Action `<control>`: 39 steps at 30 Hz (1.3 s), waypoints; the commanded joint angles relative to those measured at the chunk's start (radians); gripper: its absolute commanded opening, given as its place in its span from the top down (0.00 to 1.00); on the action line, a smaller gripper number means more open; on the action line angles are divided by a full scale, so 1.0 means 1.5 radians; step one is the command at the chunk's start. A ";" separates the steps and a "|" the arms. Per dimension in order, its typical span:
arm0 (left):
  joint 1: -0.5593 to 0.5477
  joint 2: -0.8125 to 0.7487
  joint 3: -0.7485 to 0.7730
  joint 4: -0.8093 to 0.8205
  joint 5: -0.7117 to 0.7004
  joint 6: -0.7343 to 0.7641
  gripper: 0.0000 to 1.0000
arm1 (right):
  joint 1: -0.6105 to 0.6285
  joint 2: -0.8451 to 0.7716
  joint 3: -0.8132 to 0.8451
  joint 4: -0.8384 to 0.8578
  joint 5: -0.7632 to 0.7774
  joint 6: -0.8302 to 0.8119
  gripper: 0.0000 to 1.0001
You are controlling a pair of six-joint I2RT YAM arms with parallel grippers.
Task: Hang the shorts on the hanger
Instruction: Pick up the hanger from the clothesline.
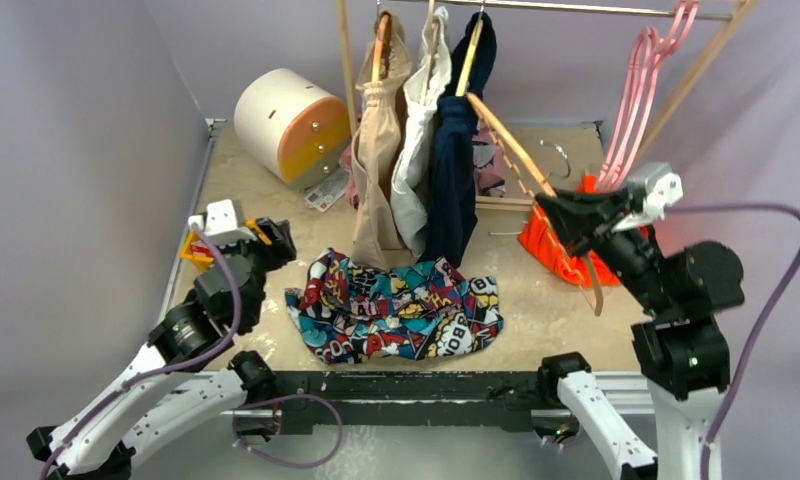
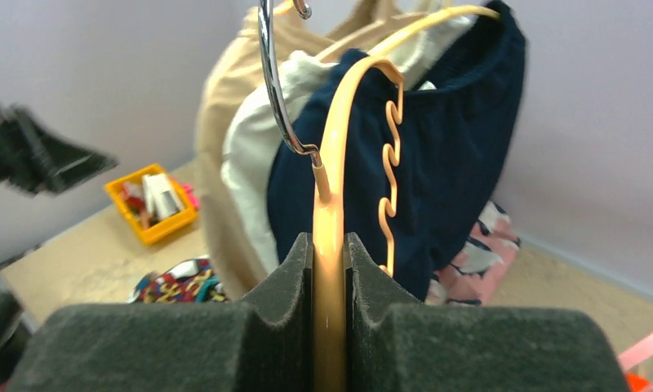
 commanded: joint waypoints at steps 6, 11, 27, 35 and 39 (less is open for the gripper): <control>0.003 -0.037 0.177 -0.099 -0.074 0.000 0.38 | 0.039 -0.089 0.016 0.026 -0.136 -0.021 1.00; 0.003 -0.057 0.216 -0.112 -0.089 0.014 0.37 | 0.043 -0.110 0.043 0.020 -0.092 -0.021 1.00; 0.003 -0.054 0.295 -0.110 -0.002 0.070 0.36 | 0.050 -0.023 0.021 0.140 -0.391 0.072 1.00; 0.003 -0.070 0.301 -0.095 0.298 0.164 0.34 | 0.077 0.068 -0.063 0.262 -0.478 0.116 1.00; 0.003 -0.052 0.278 -0.071 0.470 0.194 0.34 | 0.116 0.106 -0.090 0.282 -0.469 0.108 1.00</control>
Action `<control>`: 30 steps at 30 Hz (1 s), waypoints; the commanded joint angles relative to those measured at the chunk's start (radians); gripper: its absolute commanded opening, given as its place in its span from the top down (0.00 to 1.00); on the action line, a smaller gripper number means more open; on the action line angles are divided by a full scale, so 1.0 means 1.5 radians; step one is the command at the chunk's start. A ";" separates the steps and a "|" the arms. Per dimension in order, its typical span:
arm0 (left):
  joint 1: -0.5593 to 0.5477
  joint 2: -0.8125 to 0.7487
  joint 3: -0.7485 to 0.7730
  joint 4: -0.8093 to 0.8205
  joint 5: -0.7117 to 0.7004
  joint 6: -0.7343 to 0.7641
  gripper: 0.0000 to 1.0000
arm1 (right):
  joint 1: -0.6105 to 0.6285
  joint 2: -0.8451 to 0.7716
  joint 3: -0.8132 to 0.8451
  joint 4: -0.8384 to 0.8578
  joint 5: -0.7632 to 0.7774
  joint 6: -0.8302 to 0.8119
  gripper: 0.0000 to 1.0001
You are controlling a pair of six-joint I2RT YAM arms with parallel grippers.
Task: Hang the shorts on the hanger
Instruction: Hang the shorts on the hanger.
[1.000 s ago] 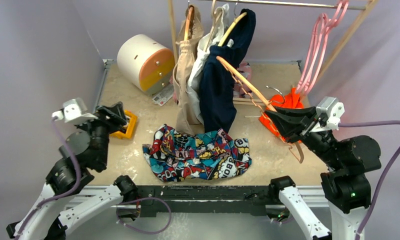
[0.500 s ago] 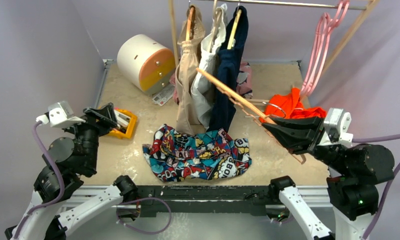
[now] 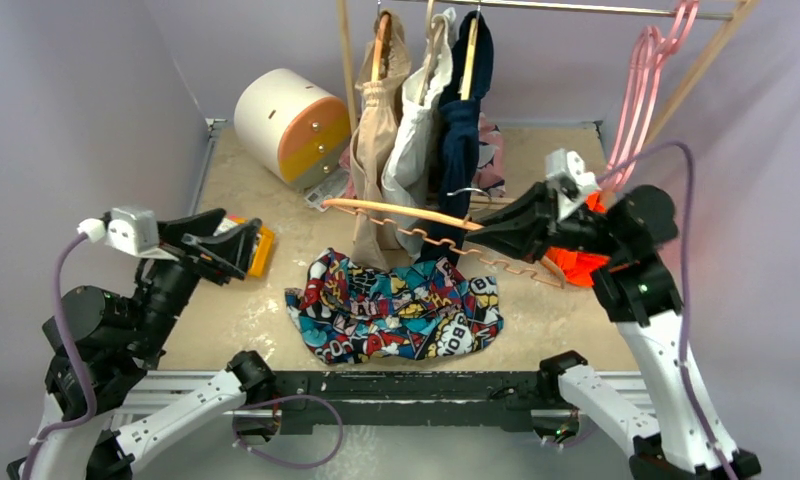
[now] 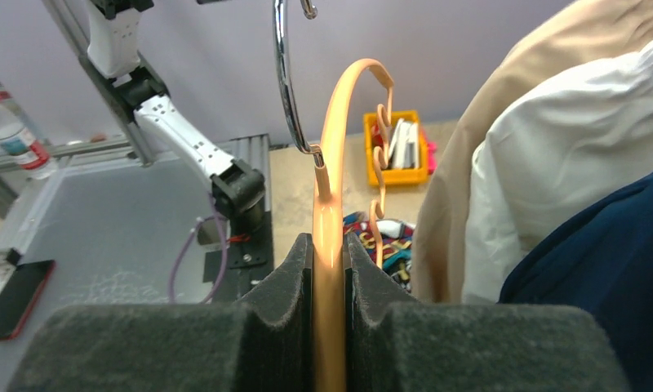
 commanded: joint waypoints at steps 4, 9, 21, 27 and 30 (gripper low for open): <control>0.003 0.043 -0.047 0.080 0.405 0.094 0.34 | 0.124 0.051 -0.032 0.087 0.034 -0.010 1.00; 0.003 0.069 -0.091 0.120 0.547 0.112 0.34 | 0.184 0.066 -0.067 0.112 0.057 -0.007 1.00; 0.003 0.115 -0.134 0.097 0.642 0.144 0.37 | 0.250 0.070 -0.120 0.081 0.096 -0.052 1.00; 0.003 0.141 -0.138 0.087 0.694 0.179 0.47 | 0.259 0.067 -0.127 0.045 0.073 -0.084 1.00; 0.003 0.151 -0.139 0.075 0.706 0.197 0.50 | 0.260 0.065 -0.129 0.031 0.054 -0.088 1.00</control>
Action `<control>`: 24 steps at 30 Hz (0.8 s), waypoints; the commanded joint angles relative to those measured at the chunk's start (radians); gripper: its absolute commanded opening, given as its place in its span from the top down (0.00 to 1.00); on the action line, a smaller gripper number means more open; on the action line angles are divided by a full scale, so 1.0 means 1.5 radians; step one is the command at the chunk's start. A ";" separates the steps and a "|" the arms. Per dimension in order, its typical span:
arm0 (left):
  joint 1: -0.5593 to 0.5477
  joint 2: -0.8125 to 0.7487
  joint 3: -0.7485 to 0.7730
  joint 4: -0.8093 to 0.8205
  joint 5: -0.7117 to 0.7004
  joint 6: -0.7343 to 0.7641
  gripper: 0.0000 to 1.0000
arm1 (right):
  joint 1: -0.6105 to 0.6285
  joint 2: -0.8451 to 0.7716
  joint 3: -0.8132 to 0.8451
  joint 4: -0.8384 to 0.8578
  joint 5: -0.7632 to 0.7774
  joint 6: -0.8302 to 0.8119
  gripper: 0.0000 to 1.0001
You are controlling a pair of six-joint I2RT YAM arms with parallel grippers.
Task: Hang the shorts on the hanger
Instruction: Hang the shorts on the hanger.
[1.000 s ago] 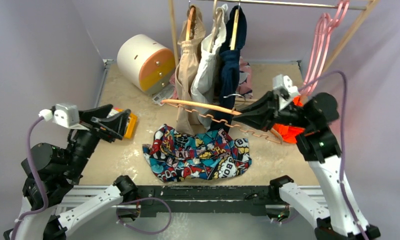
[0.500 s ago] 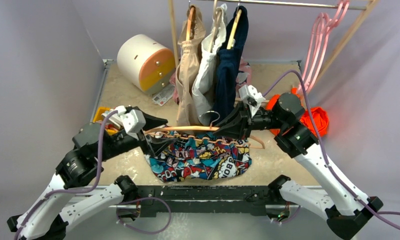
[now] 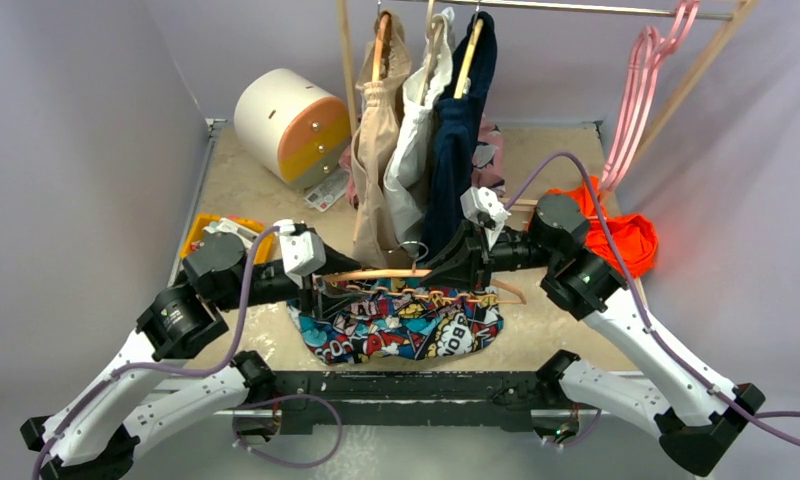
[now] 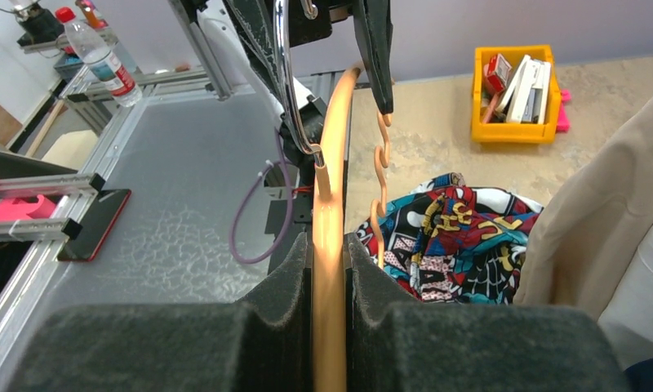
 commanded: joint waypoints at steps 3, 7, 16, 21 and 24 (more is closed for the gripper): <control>0.003 0.014 -0.005 0.000 0.065 0.058 0.54 | 0.005 -0.022 -0.001 -0.019 -0.030 -0.034 1.00; 0.003 0.013 -0.009 -0.021 0.097 0.098 0.72 | 0.005 -0.038 -0.004 -0.037 -0.035 -0.037 1.00; 0.003 0.019 -0.016 -0.013 0.109 0.104 0.74 | 0.006 -0.044 -0.010 -0.032 -0.050 -0.026 1.00; 0.003 0.030 -0.015 -0.001 0.118 0.091 0.76 | 0.006 -0.041 -0.010 -0.025 -0.054 -0.023 1.00; 0.003 0.038 -0.012 0.000 0.133 0.096 0.84 | 0.007 -0.036 -0.011 -0.022 -0.054 -0.023 1.00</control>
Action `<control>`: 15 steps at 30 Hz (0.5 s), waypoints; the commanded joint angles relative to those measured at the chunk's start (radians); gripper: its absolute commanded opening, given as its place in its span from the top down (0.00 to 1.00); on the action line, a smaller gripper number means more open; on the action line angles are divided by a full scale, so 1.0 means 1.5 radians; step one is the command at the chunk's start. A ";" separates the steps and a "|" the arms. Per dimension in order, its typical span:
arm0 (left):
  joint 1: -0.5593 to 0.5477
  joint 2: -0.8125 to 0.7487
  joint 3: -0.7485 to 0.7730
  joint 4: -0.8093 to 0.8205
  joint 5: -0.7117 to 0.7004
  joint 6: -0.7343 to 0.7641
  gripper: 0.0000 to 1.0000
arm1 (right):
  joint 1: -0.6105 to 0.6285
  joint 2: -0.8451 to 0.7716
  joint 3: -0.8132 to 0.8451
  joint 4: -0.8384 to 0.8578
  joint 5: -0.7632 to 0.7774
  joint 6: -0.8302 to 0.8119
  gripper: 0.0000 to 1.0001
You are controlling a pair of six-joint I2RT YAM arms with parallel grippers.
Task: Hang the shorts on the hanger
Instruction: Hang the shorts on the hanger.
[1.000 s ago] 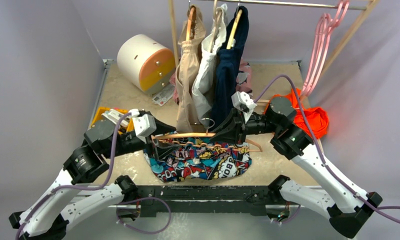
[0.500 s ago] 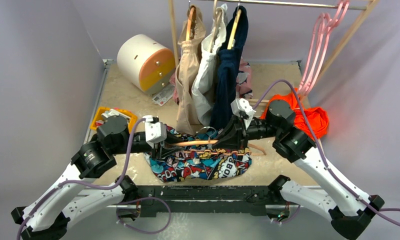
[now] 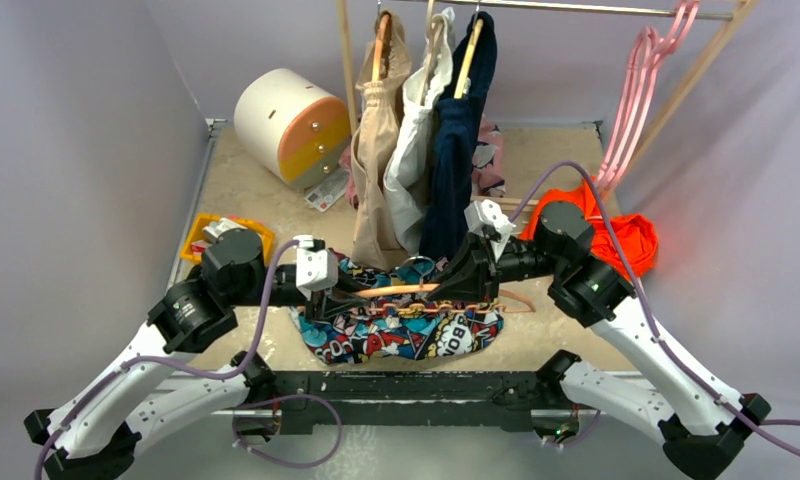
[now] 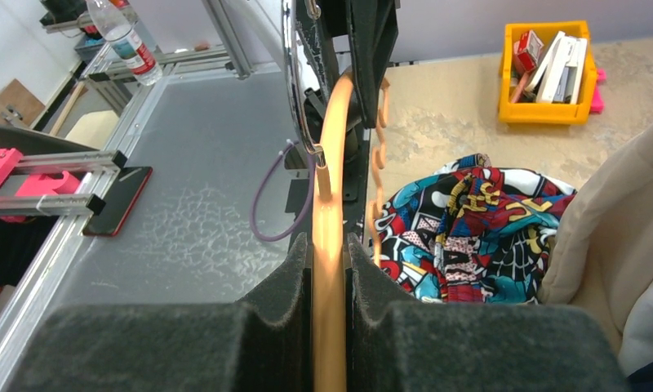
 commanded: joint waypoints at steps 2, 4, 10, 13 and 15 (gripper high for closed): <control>0.003 0.015 0.000 0.032 0.033 0.018 0.92 | 0.004 0.003 0.003 0.042 -0.024 0.005 1.00; 0.003 0.018 0.000 0.030 0.028 0.023 1.00 | 0.005 0.004 0.005 0.039 -0.021 0.005 1.00; 0.003 0.014 -0.016 0.041 0.003 0.023 1.00 | 0.006 0.005 0.015 0.028 -0.004 0.008 1.00; 0.004 0.012 -0.025 0.059 0.002 0.011 1.00 | 0.007 0.006 0.025 0.018 -0.001 0.007 0.81; 0.003 0.011 -0.027 0.071 0.002 0.002 1.00 | 0.007 0.006 0.033 0.013 0.000 0.006 0.67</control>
